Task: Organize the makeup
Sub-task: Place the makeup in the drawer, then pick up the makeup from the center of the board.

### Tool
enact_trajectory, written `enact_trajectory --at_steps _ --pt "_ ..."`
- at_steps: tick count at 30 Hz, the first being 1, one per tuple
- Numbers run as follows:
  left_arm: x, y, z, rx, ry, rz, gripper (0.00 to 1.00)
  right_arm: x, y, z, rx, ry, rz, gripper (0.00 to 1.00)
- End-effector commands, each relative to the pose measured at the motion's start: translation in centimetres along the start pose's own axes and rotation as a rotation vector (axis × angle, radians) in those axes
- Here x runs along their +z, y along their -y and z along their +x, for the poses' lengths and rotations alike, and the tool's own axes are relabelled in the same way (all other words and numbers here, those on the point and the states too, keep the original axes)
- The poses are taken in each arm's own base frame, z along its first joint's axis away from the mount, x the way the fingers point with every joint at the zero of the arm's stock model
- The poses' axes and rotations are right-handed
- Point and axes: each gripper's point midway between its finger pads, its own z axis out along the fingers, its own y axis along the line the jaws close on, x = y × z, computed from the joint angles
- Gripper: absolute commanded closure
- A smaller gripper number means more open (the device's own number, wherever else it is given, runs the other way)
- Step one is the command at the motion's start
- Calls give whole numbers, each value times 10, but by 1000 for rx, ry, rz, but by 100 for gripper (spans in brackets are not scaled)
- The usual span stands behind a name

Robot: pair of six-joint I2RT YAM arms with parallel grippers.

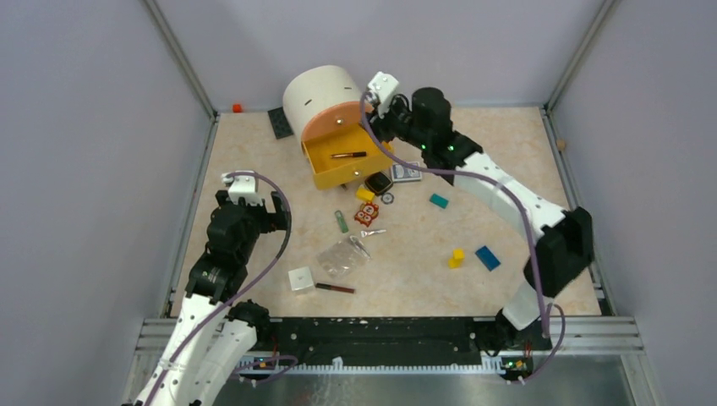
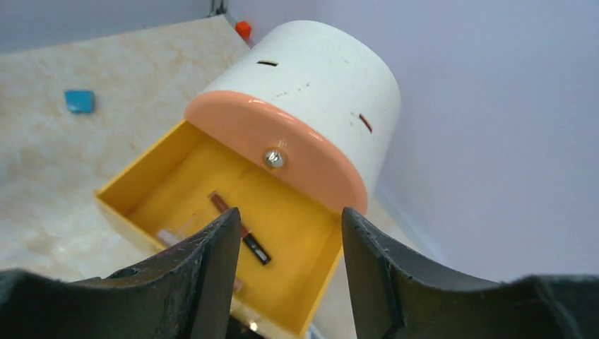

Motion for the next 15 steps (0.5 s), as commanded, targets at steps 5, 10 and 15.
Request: enact_trajectory --at_steps 5,10,15 --pt "5 8 -8 -15 27 42 1 -83 -74 0 570 178 325 48" --pt "6 8 -6 -16 20 41 1 -81 -162 63 642 -6 303 48" --pt "3 4 -9 -18 31 22 1 -56 -213 113 661 -155 241 49"
